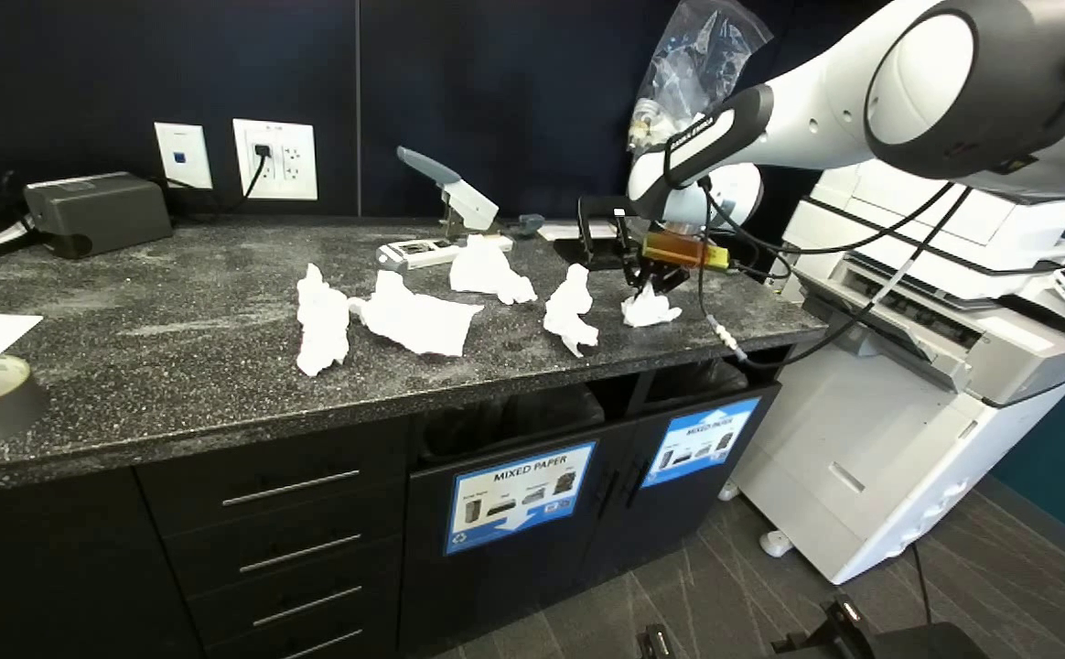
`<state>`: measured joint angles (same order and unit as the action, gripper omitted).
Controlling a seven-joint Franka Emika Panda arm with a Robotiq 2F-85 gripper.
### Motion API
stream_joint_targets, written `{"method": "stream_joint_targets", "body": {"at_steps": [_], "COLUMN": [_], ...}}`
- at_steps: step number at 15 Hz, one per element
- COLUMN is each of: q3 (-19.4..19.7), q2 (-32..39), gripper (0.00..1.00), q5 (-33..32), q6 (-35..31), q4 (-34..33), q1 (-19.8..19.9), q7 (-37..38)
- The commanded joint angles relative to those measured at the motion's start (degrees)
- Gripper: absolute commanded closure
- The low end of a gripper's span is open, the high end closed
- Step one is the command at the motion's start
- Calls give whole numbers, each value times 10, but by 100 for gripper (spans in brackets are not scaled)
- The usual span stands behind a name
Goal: Put the tissues into the rubbish bin.
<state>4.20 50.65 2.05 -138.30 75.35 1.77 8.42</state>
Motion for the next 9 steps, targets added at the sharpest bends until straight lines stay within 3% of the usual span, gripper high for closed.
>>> {"method": "stream_joint_targets", "body": {"at_steps": [1,9], "q3": [28,43], "q2": [-36,-182], "gripper": [95,95], "q5": [-33,-90], "q6": [58,75], "q4": [30,246], "q1": [-21,-40], "q7": [27,44]}}
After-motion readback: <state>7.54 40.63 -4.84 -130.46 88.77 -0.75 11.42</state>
